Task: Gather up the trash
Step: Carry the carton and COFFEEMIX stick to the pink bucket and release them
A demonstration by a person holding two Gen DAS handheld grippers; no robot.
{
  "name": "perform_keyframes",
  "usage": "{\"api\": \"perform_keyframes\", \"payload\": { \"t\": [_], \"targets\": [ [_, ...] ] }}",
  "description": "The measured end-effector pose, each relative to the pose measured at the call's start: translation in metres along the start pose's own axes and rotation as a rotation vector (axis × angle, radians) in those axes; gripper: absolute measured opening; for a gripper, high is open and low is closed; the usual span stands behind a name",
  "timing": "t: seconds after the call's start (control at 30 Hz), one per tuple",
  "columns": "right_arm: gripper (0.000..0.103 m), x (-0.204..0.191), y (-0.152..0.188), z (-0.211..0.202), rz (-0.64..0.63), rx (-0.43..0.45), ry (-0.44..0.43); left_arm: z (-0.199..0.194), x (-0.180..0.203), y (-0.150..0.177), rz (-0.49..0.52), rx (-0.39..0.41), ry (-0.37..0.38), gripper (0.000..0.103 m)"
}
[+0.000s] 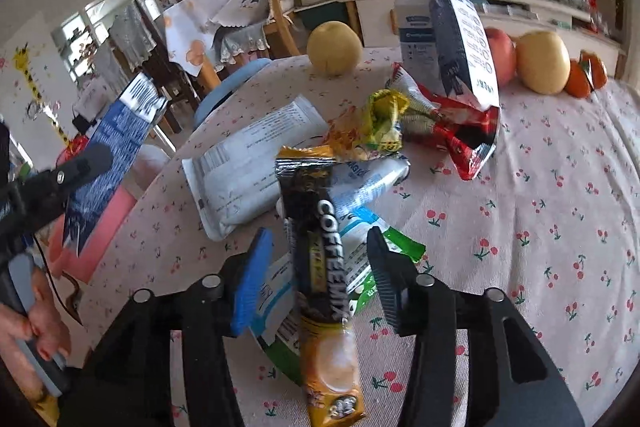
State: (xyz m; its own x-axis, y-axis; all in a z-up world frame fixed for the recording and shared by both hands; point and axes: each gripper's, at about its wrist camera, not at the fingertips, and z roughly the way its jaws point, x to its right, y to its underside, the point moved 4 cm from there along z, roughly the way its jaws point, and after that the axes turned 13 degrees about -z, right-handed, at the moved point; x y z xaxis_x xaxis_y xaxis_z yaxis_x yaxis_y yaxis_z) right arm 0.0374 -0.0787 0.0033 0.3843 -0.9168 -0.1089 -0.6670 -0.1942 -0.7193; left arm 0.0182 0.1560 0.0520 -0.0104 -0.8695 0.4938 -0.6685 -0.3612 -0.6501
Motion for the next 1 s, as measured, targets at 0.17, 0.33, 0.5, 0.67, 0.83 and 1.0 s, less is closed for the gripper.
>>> {"api": "perform_keyframes", "payload": {
  "t": [0.17,0.33,0.5,0.67,0.83,1.0],
  "targets": [
    [0.051,-0.013,0.003,0.007,-0.103,-0.021,0.078,-0.005,-0.007,-0.003,-0.012,0.008,-0.003,0.06],
    [0.033,-0.015,0.007,0.009,-0.135,-0.019,0.145,-0.011,-0.014,-0.005,-0.021,0.019,-0.01,0.06],
    [0.024,-0.008,0.009,0.004,-0.125,-0.021,0.164,-0.018,-0.022,-0.008,-0.036,0.031,-0.01,0.06],
    [0.021,-0.014,0.01,-0.009,-0.138,-0.014,0.172,-0.028,-0.031,-0.013,-0.052,0.051,-0.006,0.06],
    [0.019,-0.03,0.0,-0.032,-0.146,0.043,0.172,-0.041,-0.041,-0.018,-0.069,0.08,-0.005,0.06],
    [0.019,-0.059,-0.024,-0.057,-0.149,0.126,0.135,-0.056,-0.056,-0.024,-0.102,0.114,-0.004,0.06]
  ]
}}
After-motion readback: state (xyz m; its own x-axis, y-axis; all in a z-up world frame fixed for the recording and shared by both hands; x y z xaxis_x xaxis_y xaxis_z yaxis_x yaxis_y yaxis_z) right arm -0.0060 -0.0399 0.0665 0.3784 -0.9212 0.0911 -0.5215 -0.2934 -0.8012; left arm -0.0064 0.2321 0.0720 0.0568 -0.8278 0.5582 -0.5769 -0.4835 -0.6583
